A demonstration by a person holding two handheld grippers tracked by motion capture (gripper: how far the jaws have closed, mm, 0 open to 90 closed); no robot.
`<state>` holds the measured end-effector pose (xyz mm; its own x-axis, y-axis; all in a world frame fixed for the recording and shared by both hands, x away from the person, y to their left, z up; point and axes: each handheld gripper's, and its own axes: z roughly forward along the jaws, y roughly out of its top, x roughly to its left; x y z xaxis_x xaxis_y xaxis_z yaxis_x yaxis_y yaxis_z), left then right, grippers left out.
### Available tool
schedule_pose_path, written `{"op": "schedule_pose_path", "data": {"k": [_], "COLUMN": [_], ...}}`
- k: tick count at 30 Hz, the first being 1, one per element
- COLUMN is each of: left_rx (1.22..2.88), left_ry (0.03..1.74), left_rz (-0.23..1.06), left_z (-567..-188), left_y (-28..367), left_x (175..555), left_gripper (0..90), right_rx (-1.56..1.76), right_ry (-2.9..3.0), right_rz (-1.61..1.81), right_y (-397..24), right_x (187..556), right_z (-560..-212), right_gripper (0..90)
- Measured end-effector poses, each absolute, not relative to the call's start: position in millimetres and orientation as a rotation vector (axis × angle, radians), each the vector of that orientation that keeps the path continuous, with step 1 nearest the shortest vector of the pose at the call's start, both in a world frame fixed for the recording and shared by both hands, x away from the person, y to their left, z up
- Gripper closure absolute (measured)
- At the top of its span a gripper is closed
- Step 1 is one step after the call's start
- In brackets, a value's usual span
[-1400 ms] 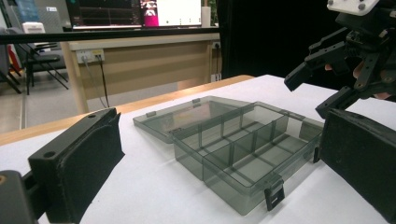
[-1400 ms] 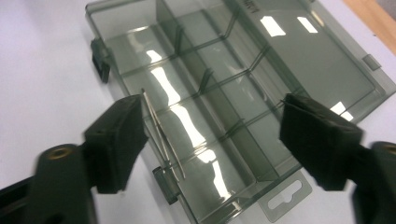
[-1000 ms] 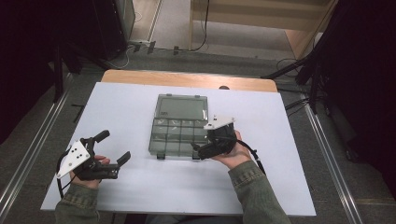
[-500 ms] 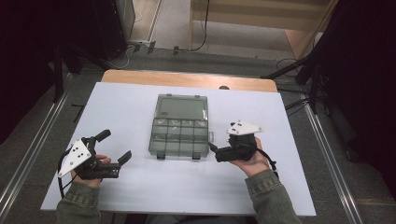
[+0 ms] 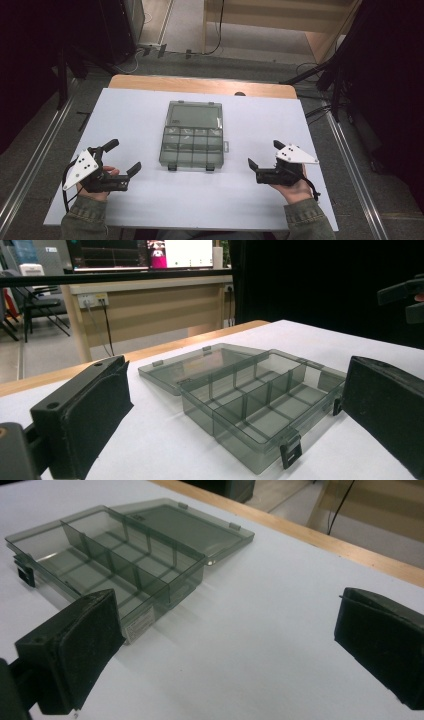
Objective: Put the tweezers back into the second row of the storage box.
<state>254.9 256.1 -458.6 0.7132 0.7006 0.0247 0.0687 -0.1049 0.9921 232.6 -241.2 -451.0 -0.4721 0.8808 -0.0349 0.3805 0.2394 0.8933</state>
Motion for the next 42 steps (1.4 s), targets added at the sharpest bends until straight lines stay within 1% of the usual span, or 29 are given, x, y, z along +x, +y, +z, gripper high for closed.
{"op": "schedule_pose_path", "data": {"k": [6,13,24,37,42], "left_rx": [1.61,1.611,1.608,1.61,1.612], "left_ry": [0.638,0.638,0.637,0.638,0.638], "left_rz": [0.597,0.594,0.594,0.59,0.587], "left_z": [-458.7,-458.8,-458.6,-458.8,-459.1], "left_y": [255.9,255.5,256.1,255.5,255.0], "left_x": [254.9,254.8,254.9,255.1,255.4], "left_gripper": [0.0,0.0,0.0,0.0,0.0], "right_rx": [1.182,1.231,1.201,1.122,1.125], "right_ry": [1.935,1.834,1.735,1.73,1.757], "right_rz": [1.202,1.261,1.322,1.389,1.362], "right_y": [-249.5,-269.3,-285.4,-292.2,-288.8], "right_x": [226.1,215.0,200.5,180.8,184.3], "right_z": [-459.7,-470.2,-477.3,-488.8,-489.1], "right_gripper": [0.2,0.1,0.2,0.2,0.2]}}
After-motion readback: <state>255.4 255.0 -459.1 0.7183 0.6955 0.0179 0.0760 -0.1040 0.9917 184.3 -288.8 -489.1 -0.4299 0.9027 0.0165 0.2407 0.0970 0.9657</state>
